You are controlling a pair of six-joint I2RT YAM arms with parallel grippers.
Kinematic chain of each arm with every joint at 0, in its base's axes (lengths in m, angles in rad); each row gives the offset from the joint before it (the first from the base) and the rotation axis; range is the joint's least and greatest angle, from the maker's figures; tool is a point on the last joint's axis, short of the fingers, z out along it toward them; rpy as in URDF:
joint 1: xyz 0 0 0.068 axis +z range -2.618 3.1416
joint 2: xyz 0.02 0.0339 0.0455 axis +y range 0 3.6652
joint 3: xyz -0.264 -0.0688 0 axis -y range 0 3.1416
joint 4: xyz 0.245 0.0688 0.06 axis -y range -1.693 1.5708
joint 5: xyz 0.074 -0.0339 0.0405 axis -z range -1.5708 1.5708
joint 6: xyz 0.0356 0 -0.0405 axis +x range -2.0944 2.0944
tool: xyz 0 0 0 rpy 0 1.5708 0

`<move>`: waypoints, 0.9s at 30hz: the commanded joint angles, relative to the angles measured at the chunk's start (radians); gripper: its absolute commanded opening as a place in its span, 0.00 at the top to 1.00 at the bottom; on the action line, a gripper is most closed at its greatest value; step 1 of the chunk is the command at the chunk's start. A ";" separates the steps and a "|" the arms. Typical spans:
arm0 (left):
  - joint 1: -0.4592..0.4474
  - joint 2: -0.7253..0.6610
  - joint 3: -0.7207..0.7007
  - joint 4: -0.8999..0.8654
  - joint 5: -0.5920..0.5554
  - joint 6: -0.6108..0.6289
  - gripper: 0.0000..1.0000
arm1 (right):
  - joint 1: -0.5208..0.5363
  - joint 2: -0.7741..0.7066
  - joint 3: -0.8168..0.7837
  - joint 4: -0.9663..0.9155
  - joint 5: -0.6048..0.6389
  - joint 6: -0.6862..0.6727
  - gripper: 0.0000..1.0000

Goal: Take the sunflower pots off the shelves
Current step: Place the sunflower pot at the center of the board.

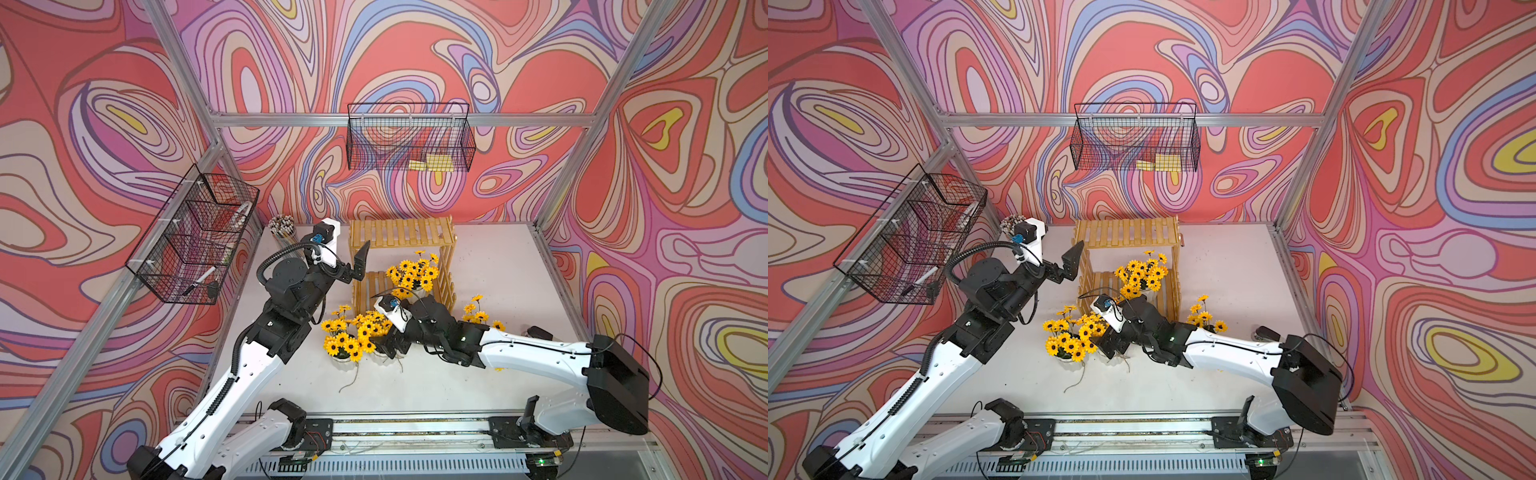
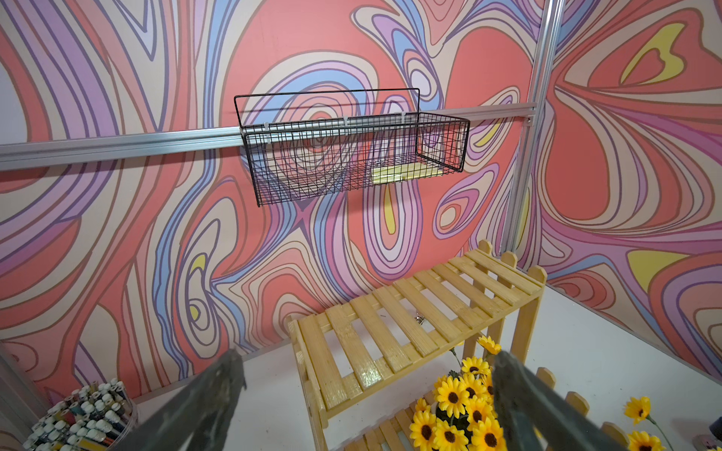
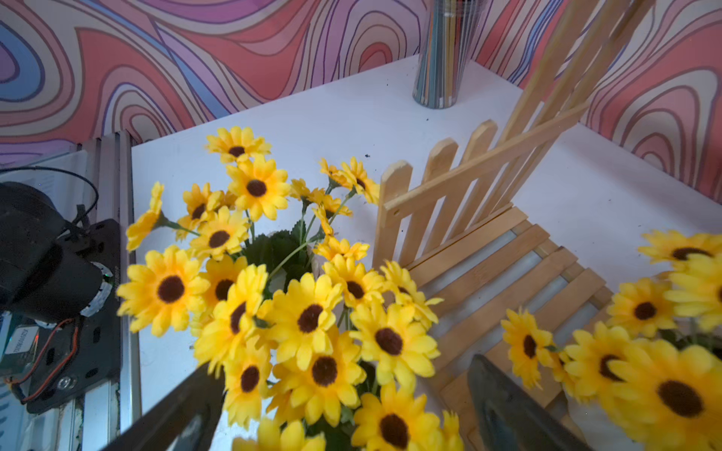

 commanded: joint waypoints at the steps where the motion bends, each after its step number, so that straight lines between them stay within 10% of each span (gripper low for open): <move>1: 0.005 0.003 0.019 0.015 0.001 0.005 0.00 | 0.004 -0.044 0.042 -0.050 0.074 0.037 0.02; 27: 0.005 0.010 0.024 0.067 0.027 0.007 0.00 | -0.166 0.093 0.284 -0.562 0.170 0.327 0.02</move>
